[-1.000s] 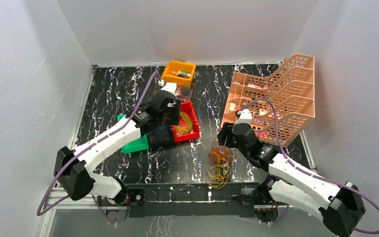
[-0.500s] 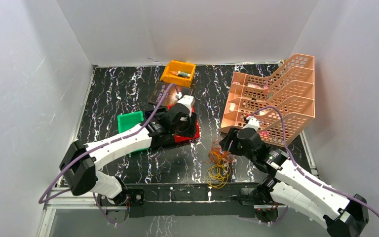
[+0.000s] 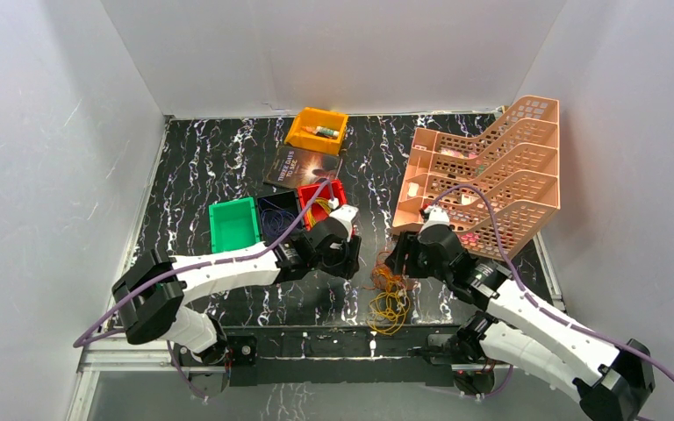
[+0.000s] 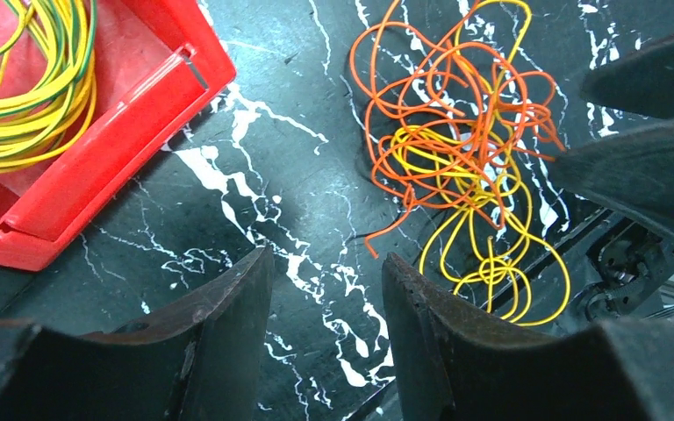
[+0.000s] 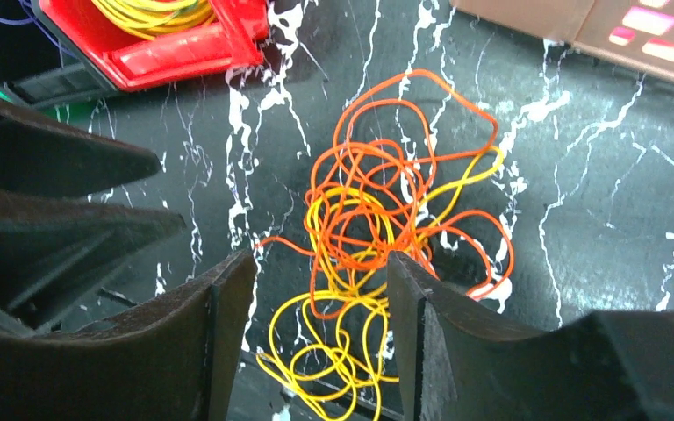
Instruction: Untangle the cables
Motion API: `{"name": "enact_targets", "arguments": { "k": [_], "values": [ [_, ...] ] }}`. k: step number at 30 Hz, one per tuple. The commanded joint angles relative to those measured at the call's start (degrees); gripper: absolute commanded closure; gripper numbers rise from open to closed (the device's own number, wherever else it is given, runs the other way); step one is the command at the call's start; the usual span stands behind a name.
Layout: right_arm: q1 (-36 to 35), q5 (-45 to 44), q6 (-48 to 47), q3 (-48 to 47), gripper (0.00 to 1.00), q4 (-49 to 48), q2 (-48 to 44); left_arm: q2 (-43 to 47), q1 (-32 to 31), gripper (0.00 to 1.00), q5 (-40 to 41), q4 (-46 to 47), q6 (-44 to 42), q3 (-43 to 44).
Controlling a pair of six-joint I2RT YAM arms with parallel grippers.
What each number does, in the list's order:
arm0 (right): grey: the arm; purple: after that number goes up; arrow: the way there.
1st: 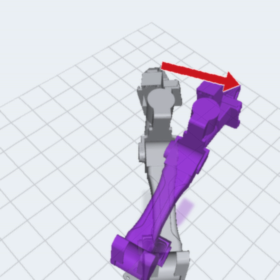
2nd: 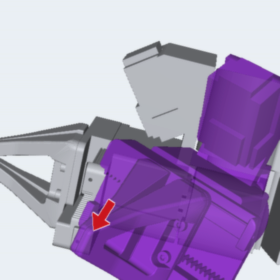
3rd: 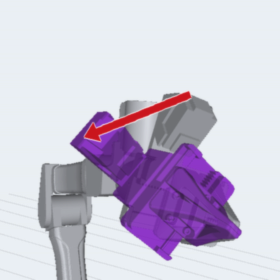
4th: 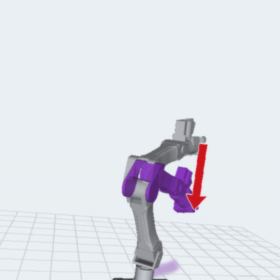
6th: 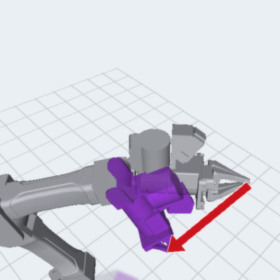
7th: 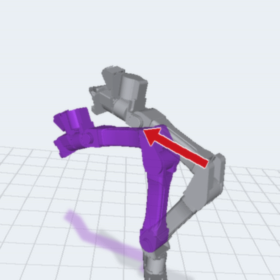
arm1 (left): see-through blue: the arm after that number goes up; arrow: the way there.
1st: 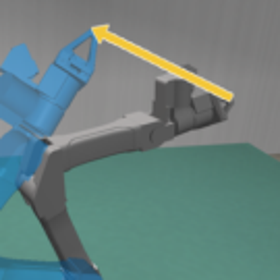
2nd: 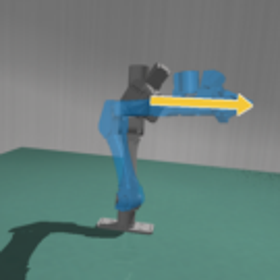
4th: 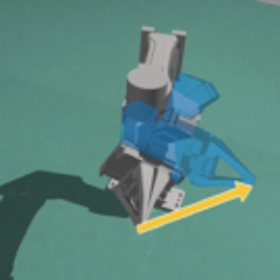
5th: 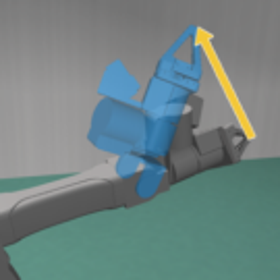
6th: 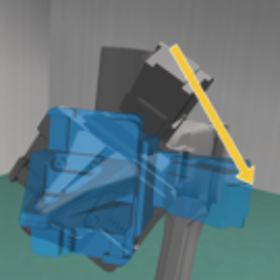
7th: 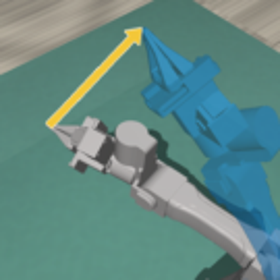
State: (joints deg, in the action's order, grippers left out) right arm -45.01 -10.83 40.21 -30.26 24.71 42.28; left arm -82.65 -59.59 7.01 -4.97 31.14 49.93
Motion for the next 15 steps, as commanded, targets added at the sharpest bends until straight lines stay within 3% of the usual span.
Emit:
{"name": "enact_targets", "arguments": {
  "k": [1,8,15],
  "values": [
    [0.17,-3.74,1.39,-3.61,0.38,-6.28,3.44,3.43,-0.44,0.53,2.09,4.31,0.66,0.1],
    [0.11,-4.19,7.9,-1.85,0.48,-9.79,8.82,6.25,-0.44,0.52,5.56,4.89,0.58,-0.26],
    [0.16,-6.99,6.87,-2.12,0.5,-8.35,9.3,6.66,-0.44,0.5,5.63,6.26,0.81,-0.95]
  ]
}}
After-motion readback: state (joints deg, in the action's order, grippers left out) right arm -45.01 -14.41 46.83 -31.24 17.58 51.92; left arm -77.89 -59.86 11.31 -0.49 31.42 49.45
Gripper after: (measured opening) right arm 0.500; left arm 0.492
